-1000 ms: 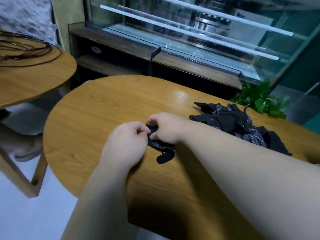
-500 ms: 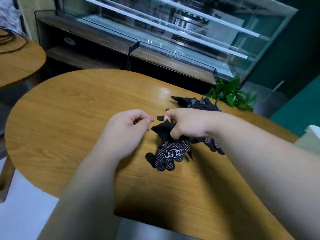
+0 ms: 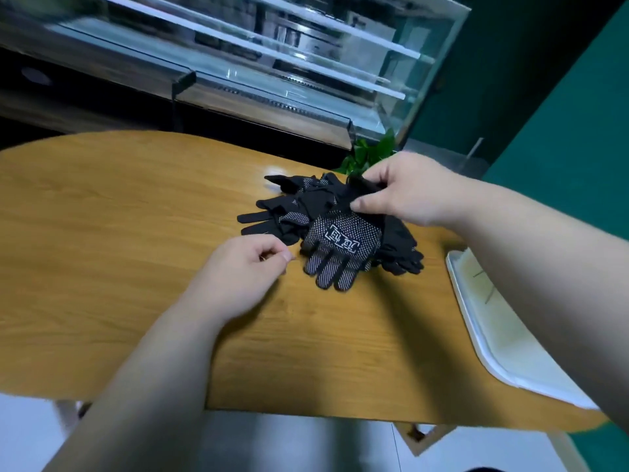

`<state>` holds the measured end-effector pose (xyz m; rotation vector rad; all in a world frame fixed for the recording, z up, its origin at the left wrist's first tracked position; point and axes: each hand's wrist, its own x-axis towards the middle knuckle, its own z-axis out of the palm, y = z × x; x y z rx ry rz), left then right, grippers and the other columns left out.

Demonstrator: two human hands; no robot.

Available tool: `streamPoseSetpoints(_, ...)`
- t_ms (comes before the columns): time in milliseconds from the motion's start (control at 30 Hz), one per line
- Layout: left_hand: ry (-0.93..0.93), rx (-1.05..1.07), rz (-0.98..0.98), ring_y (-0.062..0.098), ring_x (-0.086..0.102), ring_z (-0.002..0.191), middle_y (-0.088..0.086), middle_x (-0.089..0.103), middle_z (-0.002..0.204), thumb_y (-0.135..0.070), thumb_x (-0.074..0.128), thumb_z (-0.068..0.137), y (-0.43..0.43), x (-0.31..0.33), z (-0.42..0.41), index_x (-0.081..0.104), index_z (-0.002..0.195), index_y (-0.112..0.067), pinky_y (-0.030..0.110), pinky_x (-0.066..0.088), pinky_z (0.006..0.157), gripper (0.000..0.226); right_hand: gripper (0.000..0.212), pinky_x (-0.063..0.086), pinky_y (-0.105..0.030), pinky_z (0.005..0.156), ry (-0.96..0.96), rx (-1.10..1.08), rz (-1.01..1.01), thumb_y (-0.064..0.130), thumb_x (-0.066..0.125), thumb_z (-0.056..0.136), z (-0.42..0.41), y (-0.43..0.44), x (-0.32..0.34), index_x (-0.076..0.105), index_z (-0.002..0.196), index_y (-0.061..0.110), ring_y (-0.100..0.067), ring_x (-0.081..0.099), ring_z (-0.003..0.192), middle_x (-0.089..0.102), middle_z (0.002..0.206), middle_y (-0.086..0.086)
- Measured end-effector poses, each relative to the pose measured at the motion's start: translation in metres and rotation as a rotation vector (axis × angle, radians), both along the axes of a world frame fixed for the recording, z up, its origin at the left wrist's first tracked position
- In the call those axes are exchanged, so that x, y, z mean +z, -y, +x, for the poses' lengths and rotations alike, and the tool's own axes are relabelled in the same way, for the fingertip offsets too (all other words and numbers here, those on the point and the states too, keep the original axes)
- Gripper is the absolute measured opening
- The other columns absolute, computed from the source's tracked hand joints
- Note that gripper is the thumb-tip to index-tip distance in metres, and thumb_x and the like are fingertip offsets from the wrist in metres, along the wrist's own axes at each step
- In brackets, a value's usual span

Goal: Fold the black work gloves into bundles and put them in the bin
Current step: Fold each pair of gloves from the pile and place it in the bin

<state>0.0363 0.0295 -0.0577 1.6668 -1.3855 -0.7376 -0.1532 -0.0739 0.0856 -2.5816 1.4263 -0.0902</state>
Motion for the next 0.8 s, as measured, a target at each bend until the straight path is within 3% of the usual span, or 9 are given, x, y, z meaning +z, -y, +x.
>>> streamPoseSetpoints(100,0.002,0.008,0.008,0.015,0.064,0.079,-0.034,0.068,0.087,-0.029,0.060,0.092,0.001,-0.001,-0.002,0.069,0.078,-0.031,0.034,0.051,0.075,0.017,0.016,0.047,-0.028,0.067,0.111,0.050,-0.167,0.042,0.072,0.088,-0.015,-0.004,-0.012,0.072,0.076,0.031,-0.015,0.061,0.072,0.069,0.073,0.003)
streamPoseSetpoints(167,-0.001,0.009,0.008,0.001,0.061,0.076,-0.039,0.066,0.088,-0.028,0.059,0.093,0.004,-0.003,-0.002,0.069,0.077,-0.028,0.027,0.047,0.067,0.019,0.017,0.044,-0.029,0.063,0.161,0.138,-0.295,0.044,0.068,0.090,-0.024,-0.014,-0.034,0.072,0.077,0.033,-0.015,0.058,0.071,0.064,0.070,0.006)
streamPoseSetpoints(267,0.016,-0.003,0.008,0.000,0.060,0.074,-0.033,0.068,0.088,-0.029,0.060,0.093,0.005,-0.007,-0.004,0.069,0.075,-0.030,0.024,0.042,0.065,0.021,0.031,0.046,-0.028,0.063,0.092,0.351,-0.411,0.050,0.056,0.090,-0.036,-0.035,-0.084,0.078,0.096,0.030,-0.021,0.057,0.076,0.060,0.076,0.003)
streamPoseSetpoints(433,0.067,-0.074,0.051,0.010,0.063,0.085,-0.012,0.071,0.088,-0.037,0.060,0.093,0.002,-0.009,-0.015,0.071,0.082,-0.034,0.031,0.051,0.083,0.016,0.039,0.052,-0.034,0.067,0.036,0.491,-0.180,0.057,0.062,0.090,-0.064,-0.083,-0.161,0.075,0.109,0.025,-0.019,0.059,0.084,0.063,0.085,0.004)
streamPoseSetpoints(567,0.144,-0.174,0.072,-0.003,0.057,0.071,-0.021,0.065,0.076,-0.038,0.062,0.093,0.001,-0.015,-0.027,0.070,0.081,-0.034,0.025,0.046,0.067,0.015,0.033,0.049,-0.028,0.077,0.337,0.337,-0.066,0.047,0.061,0.094,-0.080,-0.096,-0.164,0.075,0.109,0.023,-0.008,0.060,0.085,0.066,0.087,0.013)
streamPoseSetpoints(633,0.208,-0.230,0.020,-0.005,0.054,0.084,-0.020,0.062,0.085,-0.036,0.064,0.092,0.001,-0.020,-0.033,0.070,0.085,-0.034,0.023,0.041,0.074,0.010,0.026,0.051,-0.030,0.077,0.477,0.200,-0.072,0.042,0.058,0.094,-0.080,-0.095,-0.167,0.075,0.105,0.026,-0.005,0.063,0.086,0.067,0.089,0.016)
streamPoseSetpoints(700,0.280,-0.304,-0.048,-0.005,0.046,0.106,-0.023,0.058,0.102,-0.037,0.067,0.090,0.002,-0.025,-0.039,0.070,0.093,-0.036,0.025,0.039,0.093,0.005,0.021,0.052,-0.031,0.076,0.525,0.027,-0.154,0.040,0.058,0.091,-0.077,-0.091,-0.173,0.075,0.099,0.030,-0.002,0.063,0.085,0.067,0.086,0.018)
streamPoseSetpoints(800,0.380,-0.442,-0.051,-0.001,0.023,0.142,-0.024,0.045,0.140,-0.049,0.068,0.087,0.002,-0.033,-0.046,0.063,0.118,-0.042,0.036,0.026,0.118,0.033,0.027,0.050,-0.033,0.083,0.458,-0.162,-0.205,0.047,0.060,0.083,-0.073,-0.084,-0.181,0.075,0.098,0.031,-0.007,0.057,0.091,0.064,0.086,0.019)
